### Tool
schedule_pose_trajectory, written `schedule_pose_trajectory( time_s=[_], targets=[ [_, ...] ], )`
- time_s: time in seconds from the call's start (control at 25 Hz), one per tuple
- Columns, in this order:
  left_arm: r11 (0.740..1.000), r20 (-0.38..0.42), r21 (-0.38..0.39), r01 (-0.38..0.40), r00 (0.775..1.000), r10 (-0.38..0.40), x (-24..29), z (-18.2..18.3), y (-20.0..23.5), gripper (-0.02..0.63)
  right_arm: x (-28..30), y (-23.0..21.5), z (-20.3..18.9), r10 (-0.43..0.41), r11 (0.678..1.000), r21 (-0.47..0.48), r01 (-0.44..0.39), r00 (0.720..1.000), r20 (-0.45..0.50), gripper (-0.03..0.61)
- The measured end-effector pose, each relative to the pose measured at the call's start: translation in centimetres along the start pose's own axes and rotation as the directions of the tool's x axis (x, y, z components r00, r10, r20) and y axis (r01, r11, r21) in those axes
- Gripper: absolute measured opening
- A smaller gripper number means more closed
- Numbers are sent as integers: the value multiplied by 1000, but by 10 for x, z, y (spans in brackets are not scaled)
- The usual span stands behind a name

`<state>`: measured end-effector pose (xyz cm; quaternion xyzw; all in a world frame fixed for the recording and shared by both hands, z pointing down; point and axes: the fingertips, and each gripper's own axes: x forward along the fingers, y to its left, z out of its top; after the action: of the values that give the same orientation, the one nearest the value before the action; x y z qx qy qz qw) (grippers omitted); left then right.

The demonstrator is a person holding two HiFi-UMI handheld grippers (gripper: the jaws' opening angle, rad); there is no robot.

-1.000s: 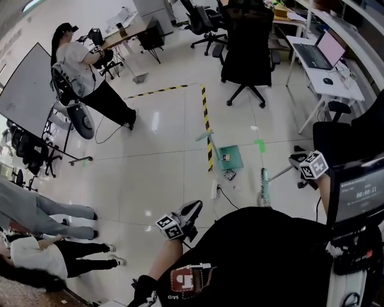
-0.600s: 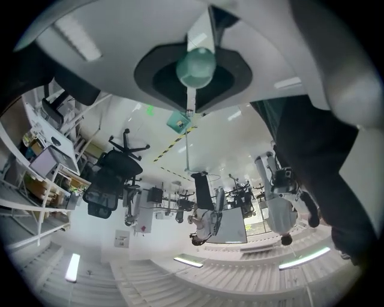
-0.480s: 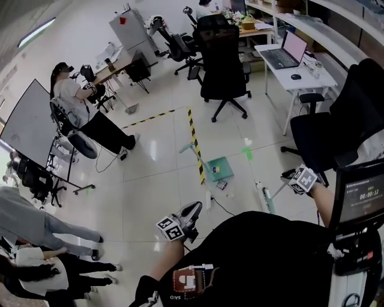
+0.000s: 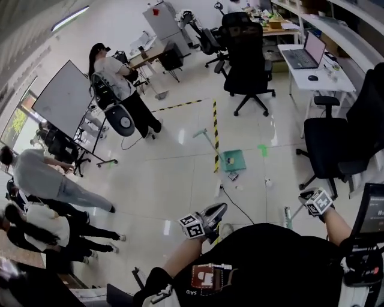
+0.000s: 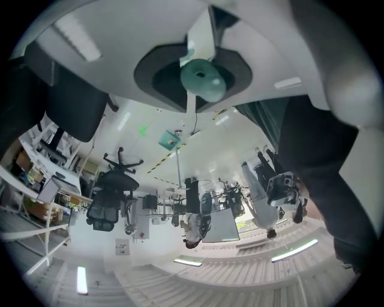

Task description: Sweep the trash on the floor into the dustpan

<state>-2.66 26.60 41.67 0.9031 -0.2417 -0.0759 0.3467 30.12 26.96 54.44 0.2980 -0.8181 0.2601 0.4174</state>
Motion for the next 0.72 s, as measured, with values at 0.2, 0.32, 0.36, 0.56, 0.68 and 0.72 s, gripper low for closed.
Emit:
schedule_pose_trajectory(
  time_s=[0.2,0.32,0.36,0.56,0.68,0.72],
  targets=[
    [998,74,36,-42,996,40,-31,-1,-11,-3,12,14,-12,40,999,-1,-40,999,-6,43],
    [997,121,47,-55,991,49,-55,2,-4,-4,24,25,0,44,999,-29,-44,999,0,41],
    [997,130,47,-56,990,49,-61,3,-2,-5,27,29,4,43,998,-37,-43,999,-3,41],
    [997,109,70,-46,993,38,-88,8,16,-5,49,37,28,-3,997,-78,2,1000,-12,41],
    [994,79,99,-46,996,39,-111,17,36,-5,70,37,63,-59,987,-152,60,998,11,43],
    [994,74,99,-43,997,36,-118,18,42,-5,73,40,73,-62,985,-160,64,998,18,43]
  ],
)
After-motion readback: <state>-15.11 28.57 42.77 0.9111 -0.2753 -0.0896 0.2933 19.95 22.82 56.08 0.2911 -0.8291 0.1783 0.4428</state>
